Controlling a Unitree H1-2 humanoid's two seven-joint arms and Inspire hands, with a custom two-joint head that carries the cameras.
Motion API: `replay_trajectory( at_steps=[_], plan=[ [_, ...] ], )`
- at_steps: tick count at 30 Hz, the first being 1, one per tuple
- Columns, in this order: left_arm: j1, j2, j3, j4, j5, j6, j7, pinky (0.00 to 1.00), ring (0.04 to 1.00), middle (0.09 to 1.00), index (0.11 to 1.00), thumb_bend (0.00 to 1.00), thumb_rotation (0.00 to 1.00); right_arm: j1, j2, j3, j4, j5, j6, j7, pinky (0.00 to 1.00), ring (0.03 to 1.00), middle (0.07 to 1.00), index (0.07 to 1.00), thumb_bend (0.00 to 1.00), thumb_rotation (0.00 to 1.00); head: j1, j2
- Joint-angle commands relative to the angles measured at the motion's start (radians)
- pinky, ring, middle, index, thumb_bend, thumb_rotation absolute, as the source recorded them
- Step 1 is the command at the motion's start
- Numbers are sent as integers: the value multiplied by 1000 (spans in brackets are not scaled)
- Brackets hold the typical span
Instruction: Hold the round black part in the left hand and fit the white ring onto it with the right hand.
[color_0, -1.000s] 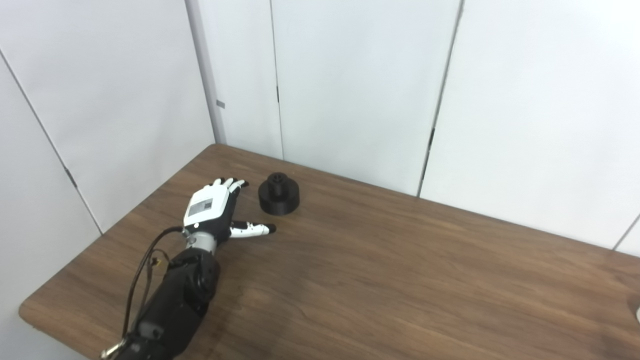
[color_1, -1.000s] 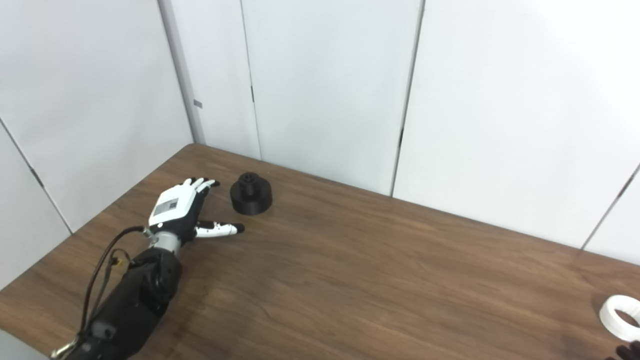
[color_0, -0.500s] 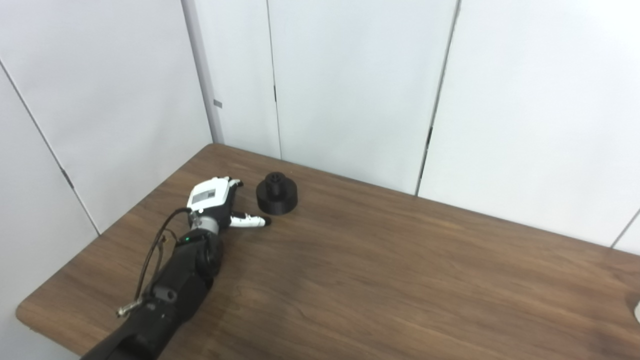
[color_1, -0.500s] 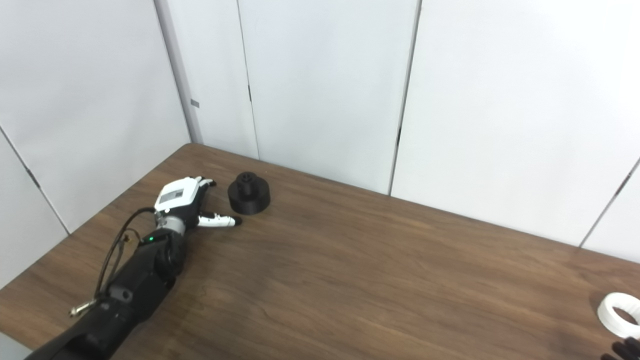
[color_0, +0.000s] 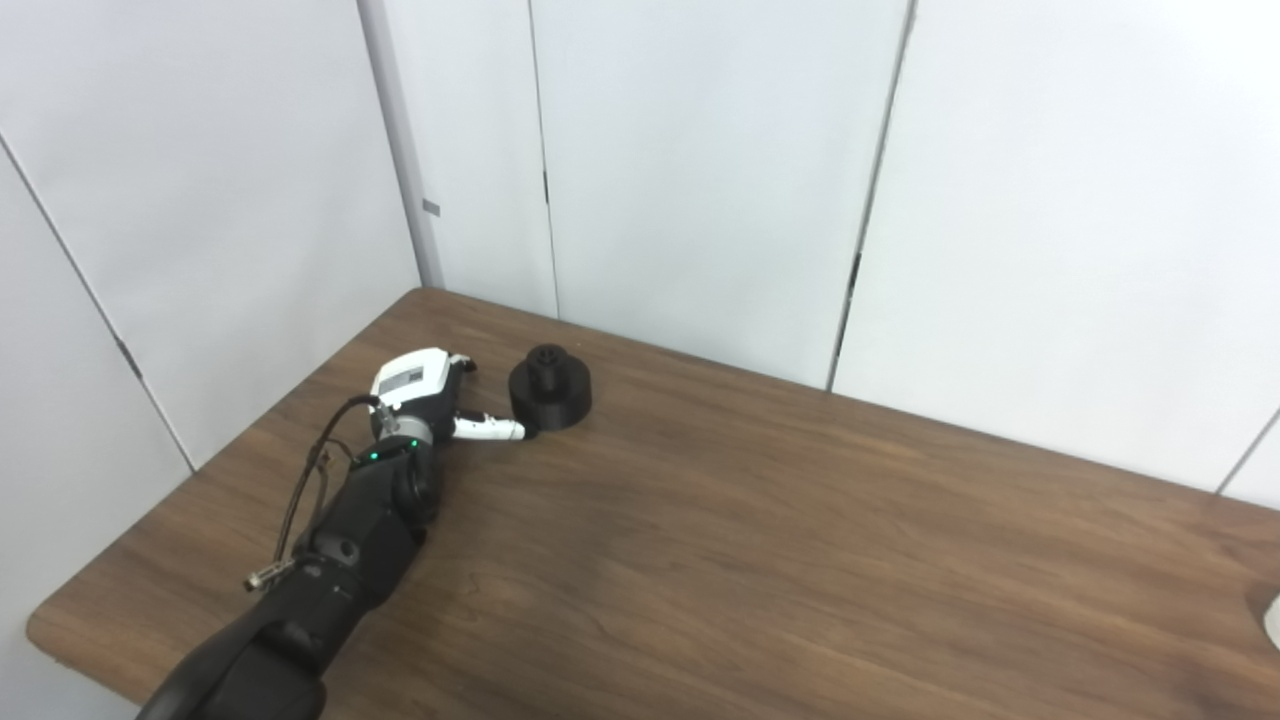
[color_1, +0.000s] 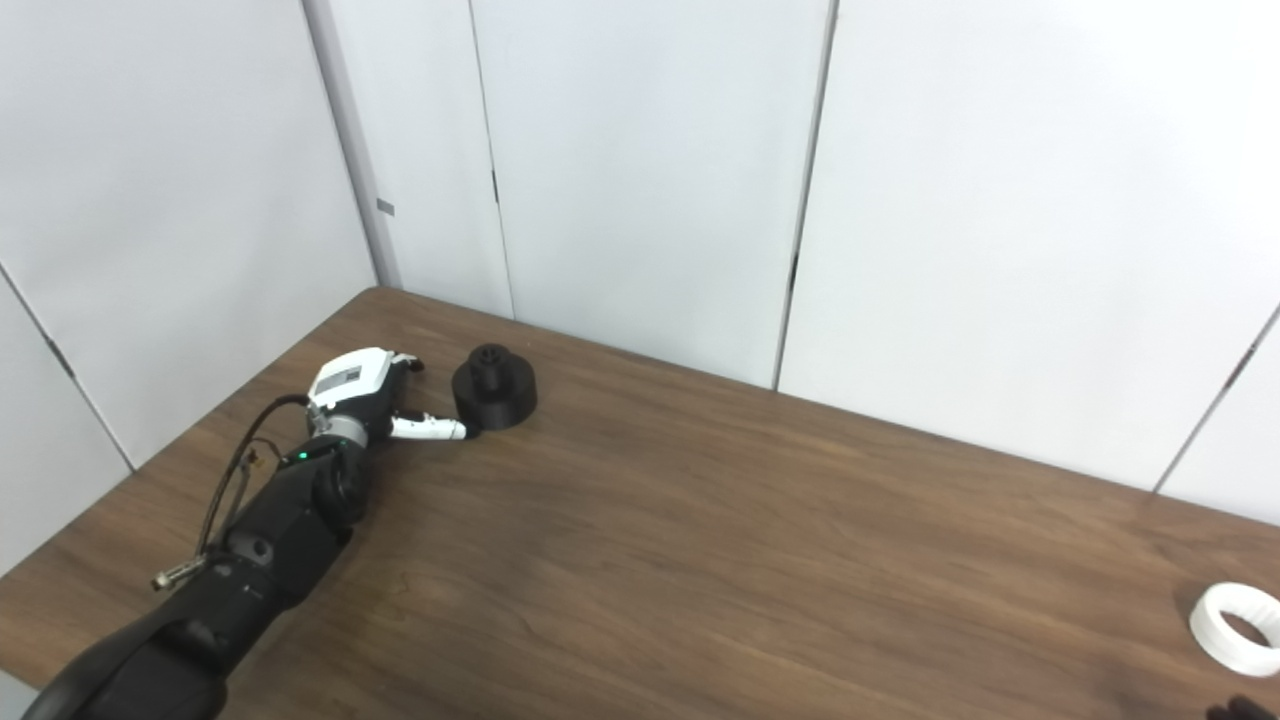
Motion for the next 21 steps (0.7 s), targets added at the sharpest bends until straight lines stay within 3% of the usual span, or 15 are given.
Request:
replay_trajectory(
  at_steps=[1, 13, 21],
  plan=[
    [-65, 30, -12, -9, -4, -22, 6, 1000, 1000, 963, 873, 1000, 620, 0, 6, 3, -39, 3, -20, -16, 590, 776, 810, 795, 491, 1000, 0, 1],
    [-73, 20, -39, -25, -51, -40, -26, 1000, 1000, 966, 871, 1000, 627, 3, -1, 14, -40, 10, -18, -33, 588, 786, 822, 807, 491, 1000, 1, 5],
    [-83, 12, -49, -35, -62, -36, -38, 1000, 1000, 967, 870, 1000, 580, 3, 1, 21, -47, 4, -17, -39, 597, 787, 819, 796, 486, 1000, -2, 4]
  ],
)
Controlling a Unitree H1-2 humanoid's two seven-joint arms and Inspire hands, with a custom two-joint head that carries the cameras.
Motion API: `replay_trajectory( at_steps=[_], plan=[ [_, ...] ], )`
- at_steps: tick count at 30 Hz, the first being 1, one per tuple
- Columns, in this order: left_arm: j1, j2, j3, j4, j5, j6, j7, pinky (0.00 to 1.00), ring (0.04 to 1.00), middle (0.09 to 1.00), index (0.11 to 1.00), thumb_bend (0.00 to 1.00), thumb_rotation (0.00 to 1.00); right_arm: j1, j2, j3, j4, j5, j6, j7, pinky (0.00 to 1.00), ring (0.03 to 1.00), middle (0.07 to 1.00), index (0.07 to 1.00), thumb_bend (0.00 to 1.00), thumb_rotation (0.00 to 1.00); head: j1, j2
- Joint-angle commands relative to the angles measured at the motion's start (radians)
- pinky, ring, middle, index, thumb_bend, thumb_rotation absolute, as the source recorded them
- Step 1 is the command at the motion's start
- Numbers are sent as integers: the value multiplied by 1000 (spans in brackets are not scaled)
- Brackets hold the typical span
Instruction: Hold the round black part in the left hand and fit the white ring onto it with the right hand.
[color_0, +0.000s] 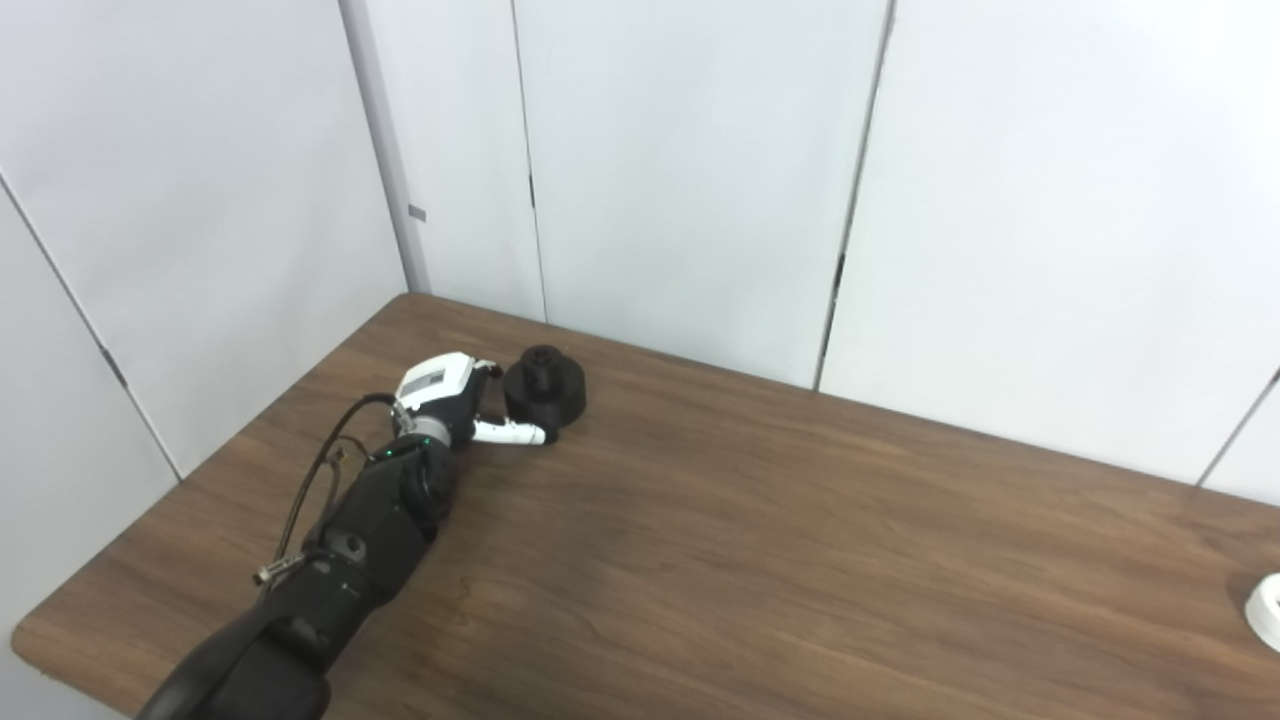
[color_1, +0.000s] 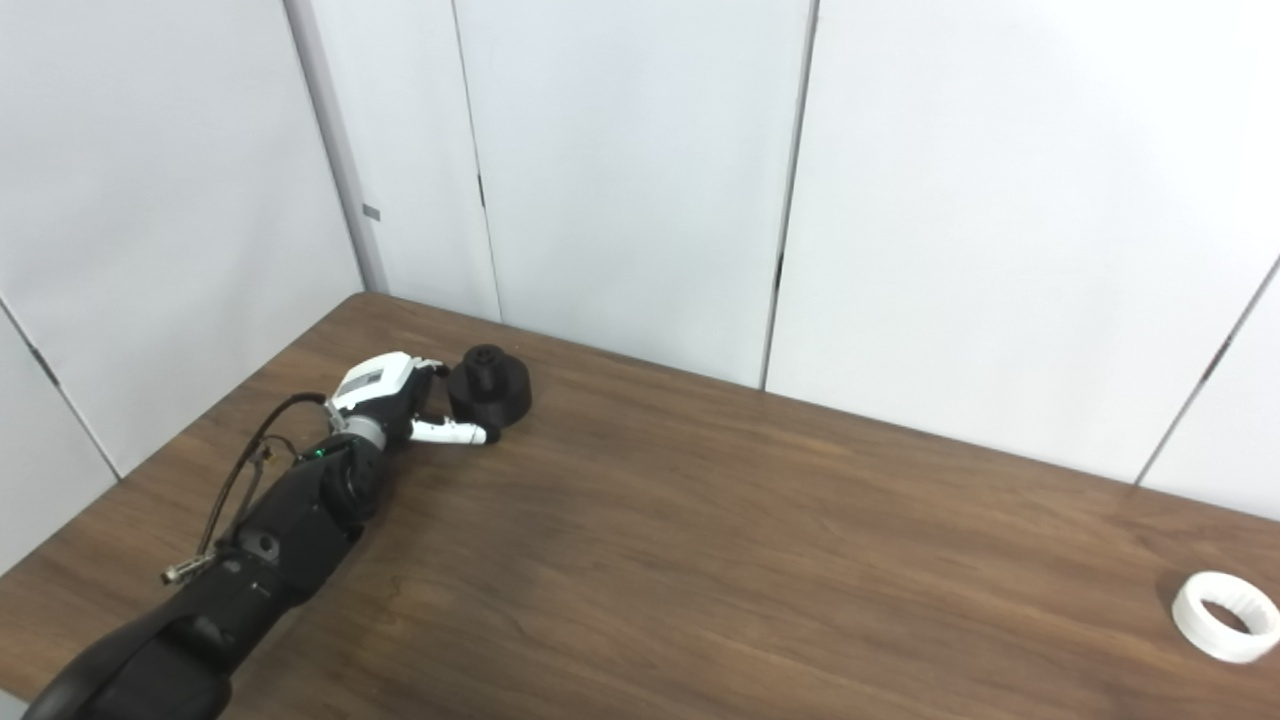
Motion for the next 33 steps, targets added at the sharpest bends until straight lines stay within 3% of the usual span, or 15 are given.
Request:
replay_trajectory(
  at_steps=[1, 33],
  plan=[
    [-66, 19, -4, -23, 3, -7, 3, 1000, 1000, 969, 871, 1000, 575, -16, -1, -1, -44, -2, -20, -15, 599, 790, 822, 798, 486, 1000, 1, 2],
    [-111, 10, -45, -15, -3, -14, 13, 1000, 1000, 957, 841, 1000, 540, -3, -8, 15, -58, -26, -25, -30, 612, 811, 828, 811, 498, 1000, -6, 10]
  ],
)
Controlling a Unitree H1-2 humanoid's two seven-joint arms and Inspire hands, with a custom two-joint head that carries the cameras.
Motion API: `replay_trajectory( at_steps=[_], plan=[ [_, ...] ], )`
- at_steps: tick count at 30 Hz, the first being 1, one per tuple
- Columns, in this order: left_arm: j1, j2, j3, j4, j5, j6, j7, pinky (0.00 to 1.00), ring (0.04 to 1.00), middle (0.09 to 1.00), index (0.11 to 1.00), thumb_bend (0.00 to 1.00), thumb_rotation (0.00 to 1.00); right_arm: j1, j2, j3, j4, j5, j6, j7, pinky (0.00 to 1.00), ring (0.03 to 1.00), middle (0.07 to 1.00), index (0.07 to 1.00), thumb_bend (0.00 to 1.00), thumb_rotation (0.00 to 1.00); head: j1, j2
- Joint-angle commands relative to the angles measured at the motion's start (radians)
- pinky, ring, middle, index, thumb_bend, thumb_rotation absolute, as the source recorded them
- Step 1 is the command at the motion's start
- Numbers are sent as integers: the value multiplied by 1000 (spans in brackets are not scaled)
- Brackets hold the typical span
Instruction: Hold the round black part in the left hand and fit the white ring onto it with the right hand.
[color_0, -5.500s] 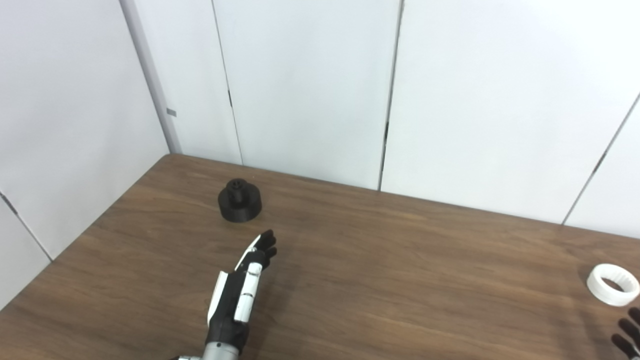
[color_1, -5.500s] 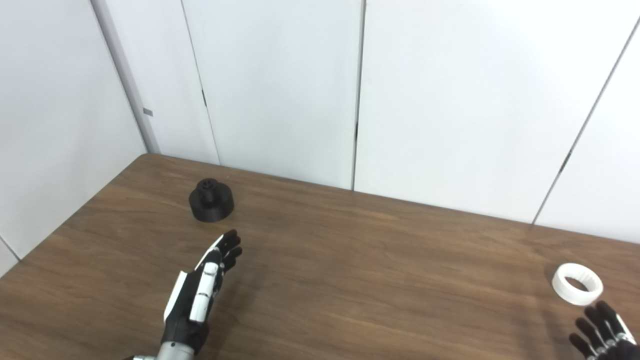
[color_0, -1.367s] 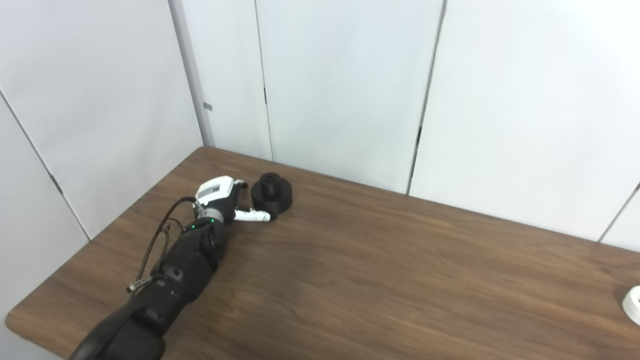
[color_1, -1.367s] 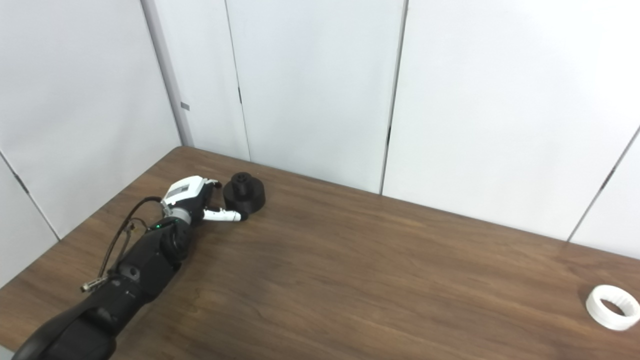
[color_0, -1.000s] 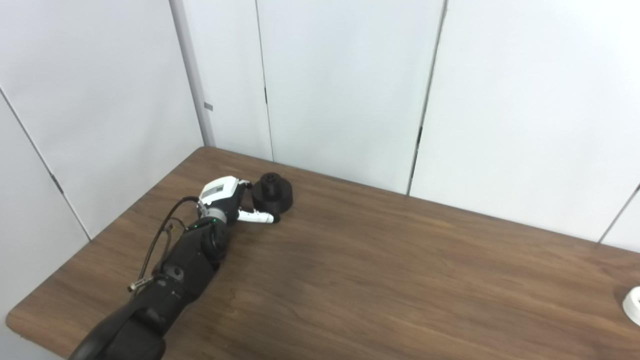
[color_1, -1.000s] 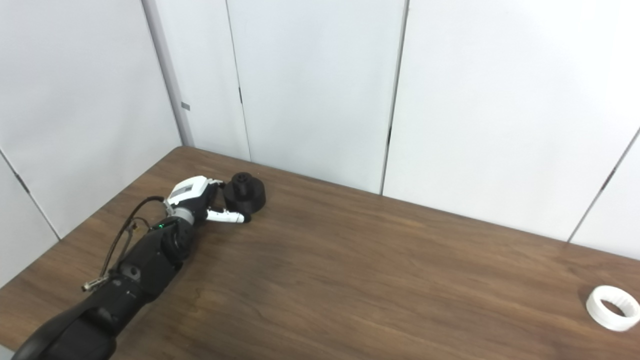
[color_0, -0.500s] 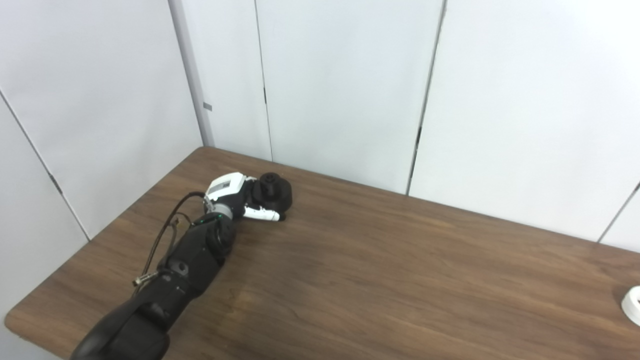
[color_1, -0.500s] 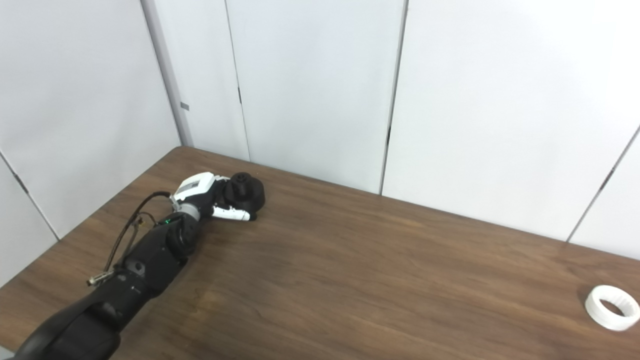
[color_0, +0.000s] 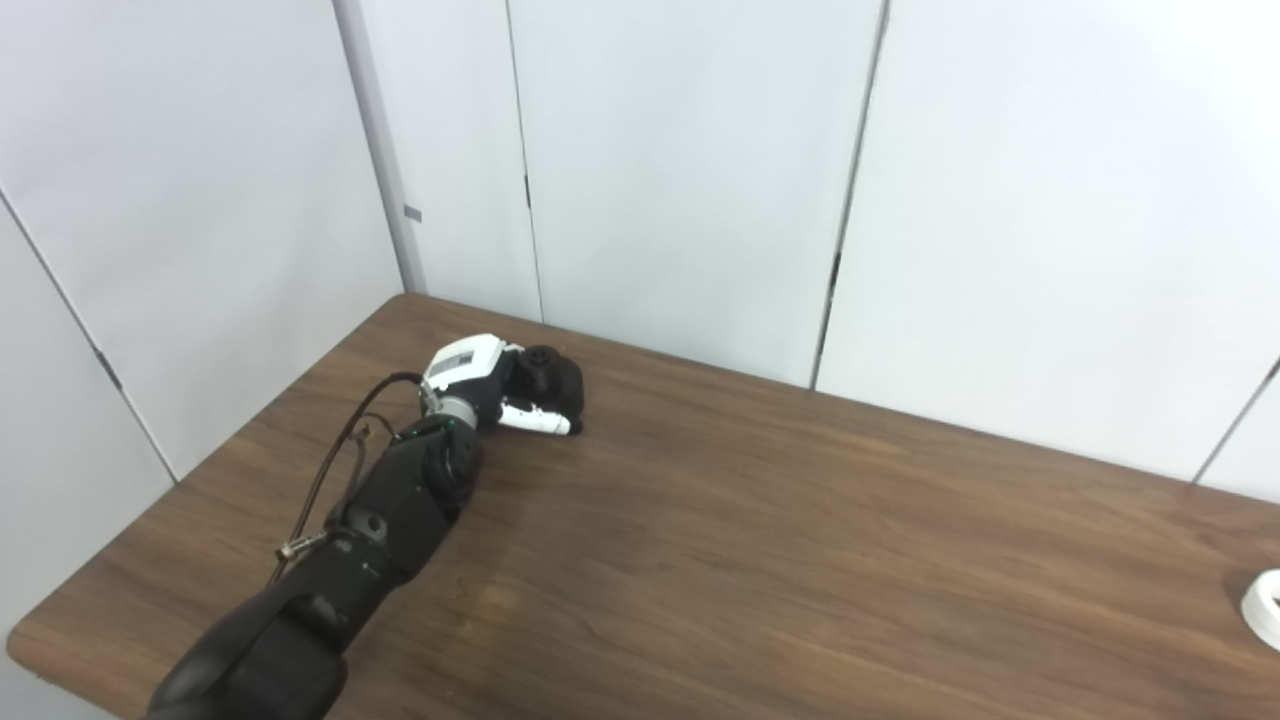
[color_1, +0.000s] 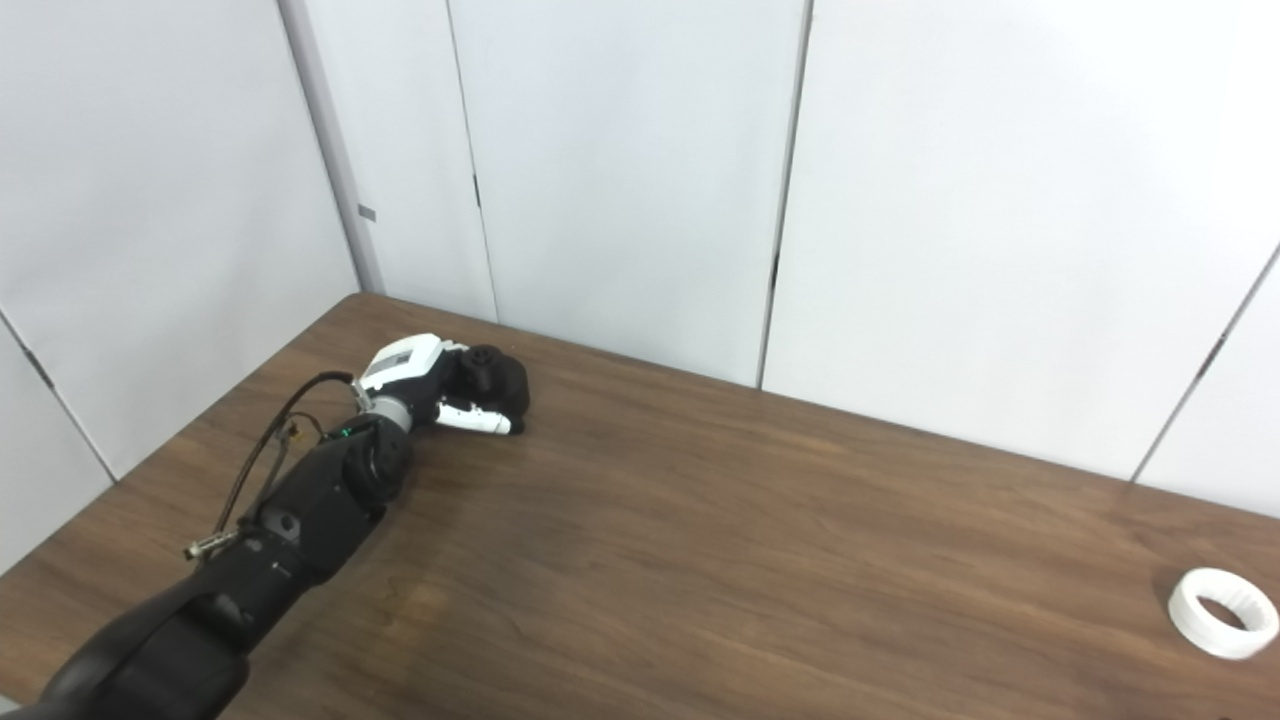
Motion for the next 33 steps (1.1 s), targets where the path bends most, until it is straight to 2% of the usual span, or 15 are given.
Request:
replay_trajectory(
  at_steps=[1, 7, 9, 11, 12, 13, 14, 15, 17, 21, 33],
  plan=[
    [-57, 17, 5, -16, 8, -11, 22, 1000, 1000, 957, 839, 1000, 538, -12, -9, -1, -34, -3, -26, -3, 611, 808, 827, 813, 498, 1000, 1, 1],
    [-57, 17, 3, -8, 12, -13, 35, 1000, 994, 930, 790, 1000, 535, -11, -7, -2, -36, -6, -21, -9, 621, 807, 824, 814, 528, 1000, -1, 4],
    [-58, 13, 8, -3, 6, -15, 41, 1000, 987, 909, 715, 997, 465, -11, -6, -2, -39, -1, -21, -7, 622, 808, 825, 809, 523, 1000, -1, 6],
    [-57, 13, 7, 5, 8, -26, 55, 1000, 972, 883, 635, 951, 392, -11, -8, -2, -39, 3, -20, -6, 615, 800, 823, 807, 513, 1000, -1, 6],
    [-56, 11, 9, 10, 9, -31, 68, 1000, 972, 883, 635, 951, 392, -11, -9, -3, -38, 4, -18, -5, 615, 800, 823, 807, 513, 1000, 1, 5],
    [-57, 9, 11, 19, 9, -36, 84, 1000, 961, 866, 582, 912, 327, -11, -10, -3, -36, 4, -18, -5, 616, 803, 826, 812, 517, 1000, 0, 6],
    [-57, 6, 14, 25, 7, -40, 97, 1000, 951, 851, 534, 723, 204, -11, -10, -3, -35, 6, -20, -4, 622, 807, 830, 816, 517, 1000, 0, 6],
    [-56, 3, 18, 26, 4, -44, 109, 1000, 940, 834, 503, 607, 124, -11, -10, -4, -34, 8, -22, -3, 624, 807, 832, 818, 515, 1000, 0, 6],
    [-53, 0, 21, 29, 6, -50, 128, 998, 919, 795, 484, 546, 71, -10, -11, -4, -34, 10, -22, -2, 625, 805, 833, 818, 512, 1000, 1, 6],
    [-51, -3, 19, 51, 8, -67, 158, 984, 893, 754, 479, 524, 47, -9, -14, -5, -36, 11, -22, -2, 629, 807, 830, 812, 517, 1000, 3, 10],
    [-36, 0, 8, 39, 9, -64, 156, 936, 878, 764, 480, 524, 52, -10, -7, -1, -42, -2, -21, -9, 658, 825, 836, 819, 522, 1000, -24, 23]
  ],
)
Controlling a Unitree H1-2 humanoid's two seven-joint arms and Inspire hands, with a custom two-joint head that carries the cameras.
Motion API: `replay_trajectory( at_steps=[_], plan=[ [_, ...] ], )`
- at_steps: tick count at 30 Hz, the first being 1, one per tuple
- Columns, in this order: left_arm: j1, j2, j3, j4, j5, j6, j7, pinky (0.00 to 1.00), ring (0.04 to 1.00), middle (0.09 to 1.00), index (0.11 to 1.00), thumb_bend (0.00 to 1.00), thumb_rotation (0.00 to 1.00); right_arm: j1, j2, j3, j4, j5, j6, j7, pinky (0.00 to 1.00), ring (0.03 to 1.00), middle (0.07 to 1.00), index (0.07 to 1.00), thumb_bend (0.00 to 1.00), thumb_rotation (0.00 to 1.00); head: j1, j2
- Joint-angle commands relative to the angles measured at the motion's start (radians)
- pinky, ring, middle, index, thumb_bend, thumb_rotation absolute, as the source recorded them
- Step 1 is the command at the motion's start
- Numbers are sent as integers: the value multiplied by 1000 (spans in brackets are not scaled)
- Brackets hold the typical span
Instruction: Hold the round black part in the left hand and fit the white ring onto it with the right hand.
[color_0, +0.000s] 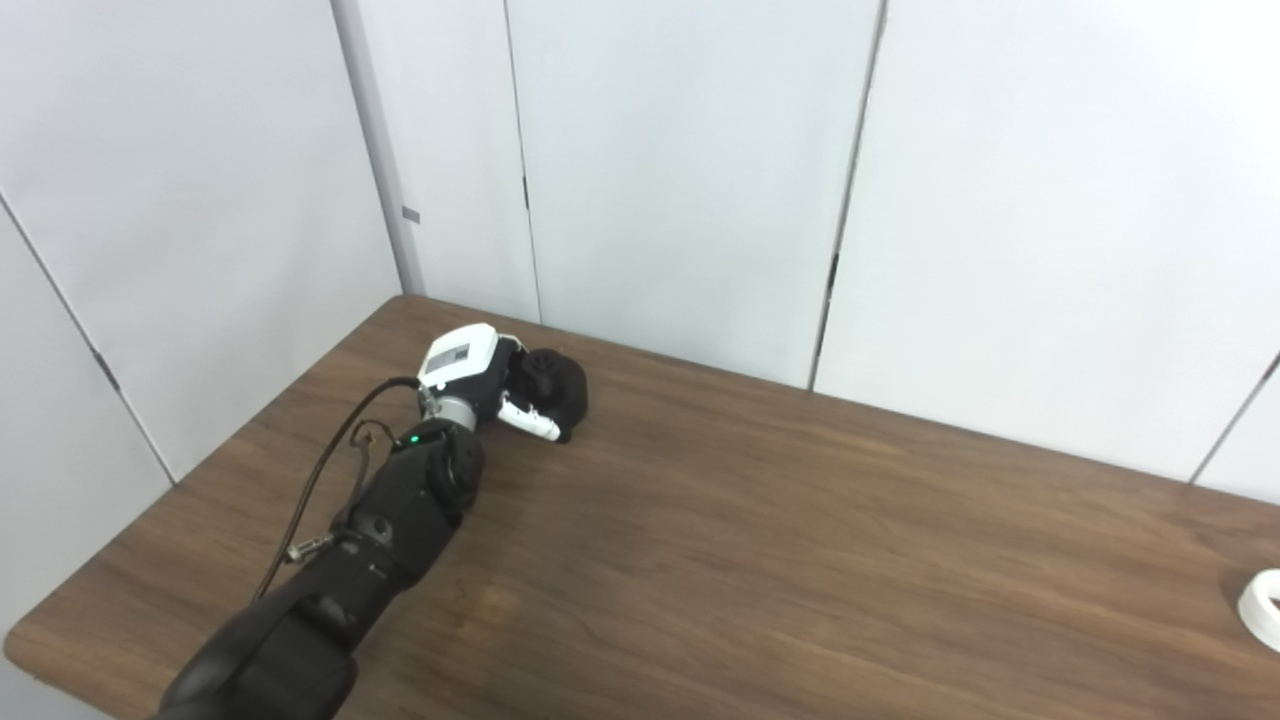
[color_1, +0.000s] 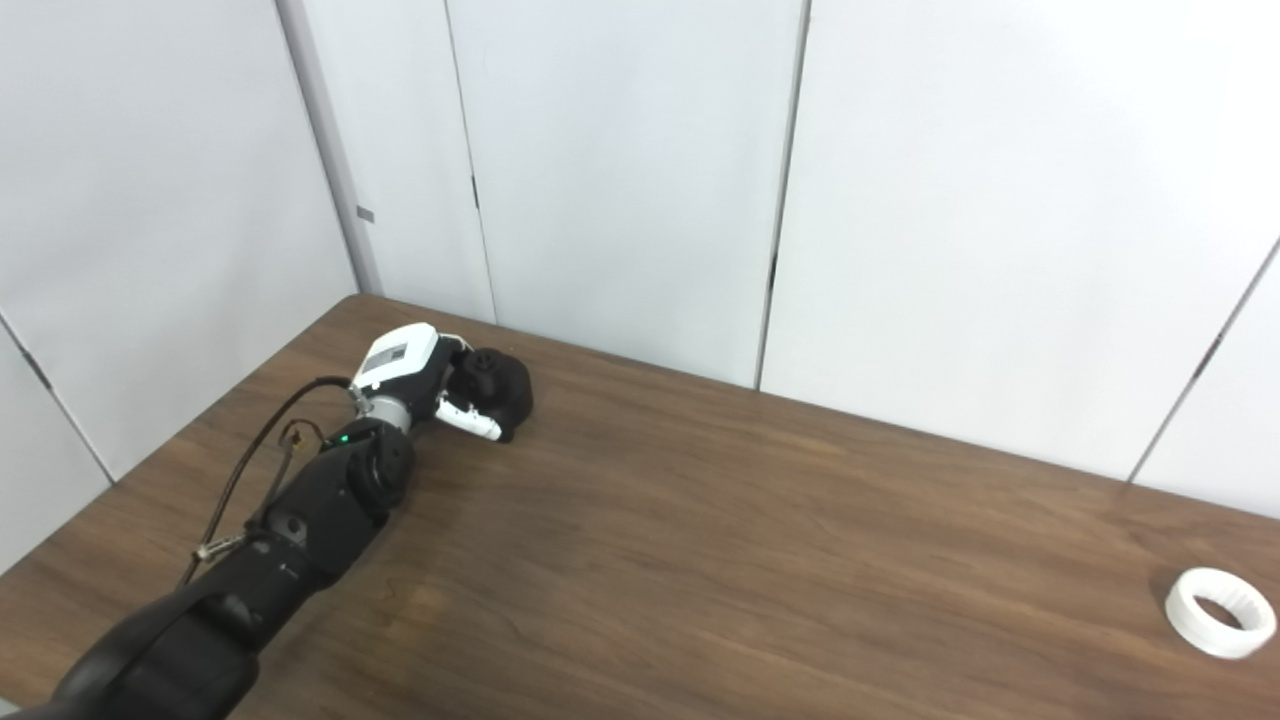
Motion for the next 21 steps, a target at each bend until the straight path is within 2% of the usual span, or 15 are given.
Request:
replay_trajectory(
  at_steps=[1, 4, 8, 13, 15, 18, 21],
  plan=[
    [-23, 19, 2, -27, 7, -9, 9, 935, 878, 765, 480, 524, 52, -16, -7, 0, -39, -2, -28, -3, 657, 827, 835, 819, 522, 1000, -5, 3],
    [-8, 21, 4, -54, 3, -4, -7, 918, 879, 768, 480, 524, 52, -16, -5, 3, -40, -6, -29, -4, 662, 829, 838, 829, 527, 1000, -22, 8],
    [25, 25, 17, -122, -12, -1, -28, 910, 880, 766, 480, 525, 53, -15, 2, 8, -51, -13, -11, -12, 729, 860, 855, 852, 540, 1000, -49, 19],
    [81, 32, 39, -259, -34, 3, -80, 907, 878, 766, 481, 524, 51, -13, 13, 21, -77, -31, 12, -24, 840, 906, 885, 880, 577, 1000, -104, 39],
    [98, 34, 35, -306, -29, 2, -99, 911, 877, 764, 481, 524, 52, -13, 18, 27, -83, -44, 12, -31, 922, 925, 895, 892, 599, 1000, -127, 47],
    [126, 43, 19, -400, -18, 13, -165, 869, 868, 757, 481, 524, 52, -13, 26, 43, -98, -66, 22, -42, 989, 955, 912, 920, 606, 1000, -178, 64],
    [154, 46, 2, -508, -16, 31, -250, 875, 878, 764, 482, 523, 50, -15, 34, 62, -127, -74, 50, -52, 999, 989, 941, 947, 638, 1000, -230, 83]
  ],
)
